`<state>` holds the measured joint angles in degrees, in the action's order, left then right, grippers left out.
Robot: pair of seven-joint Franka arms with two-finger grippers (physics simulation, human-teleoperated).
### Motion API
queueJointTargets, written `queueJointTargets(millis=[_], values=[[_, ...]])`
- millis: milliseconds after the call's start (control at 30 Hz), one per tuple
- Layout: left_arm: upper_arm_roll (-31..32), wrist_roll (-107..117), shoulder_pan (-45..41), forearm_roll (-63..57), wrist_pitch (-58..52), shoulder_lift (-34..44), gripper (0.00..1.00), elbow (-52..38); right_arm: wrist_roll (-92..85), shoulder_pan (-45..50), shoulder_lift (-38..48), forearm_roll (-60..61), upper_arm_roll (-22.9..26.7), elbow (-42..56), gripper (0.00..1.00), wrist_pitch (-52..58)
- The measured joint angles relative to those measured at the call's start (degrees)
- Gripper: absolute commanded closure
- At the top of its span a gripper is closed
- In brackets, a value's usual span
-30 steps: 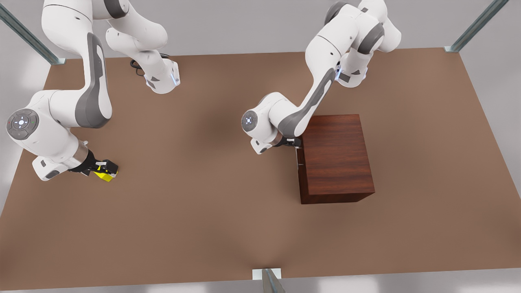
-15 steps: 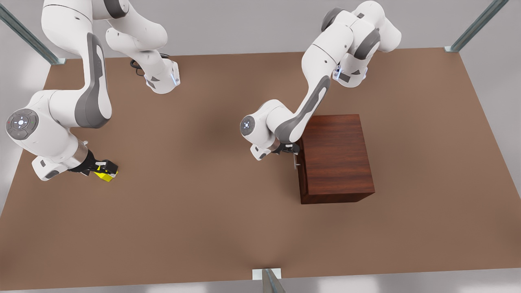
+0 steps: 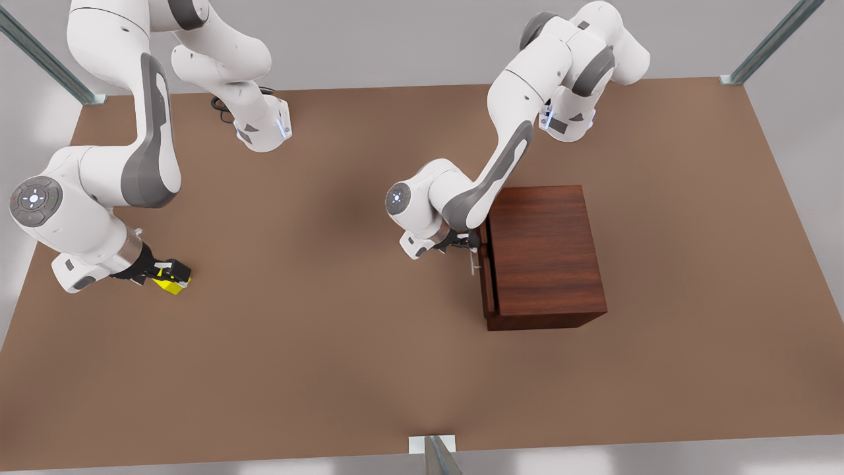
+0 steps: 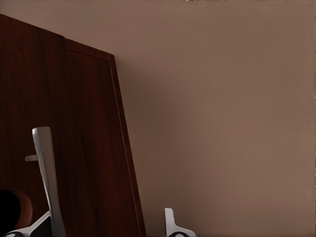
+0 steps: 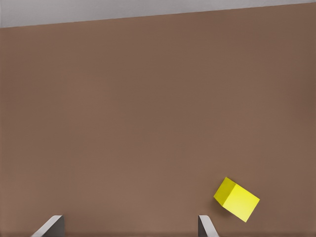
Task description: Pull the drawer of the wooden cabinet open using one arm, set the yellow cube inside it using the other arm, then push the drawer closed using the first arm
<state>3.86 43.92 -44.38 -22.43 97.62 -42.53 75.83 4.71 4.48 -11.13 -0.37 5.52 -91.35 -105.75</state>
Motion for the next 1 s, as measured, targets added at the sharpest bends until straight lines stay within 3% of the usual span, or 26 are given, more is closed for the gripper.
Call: queueJointTargets(millis=[1000], values=[[-0.23, 4.81, -3.13, -0.57, 4.44, -1.63, 0.00, -2.10, 0.03, 0.00, -0.09, -0.12, 0.00, 0.00, 0.00, 0.00]])
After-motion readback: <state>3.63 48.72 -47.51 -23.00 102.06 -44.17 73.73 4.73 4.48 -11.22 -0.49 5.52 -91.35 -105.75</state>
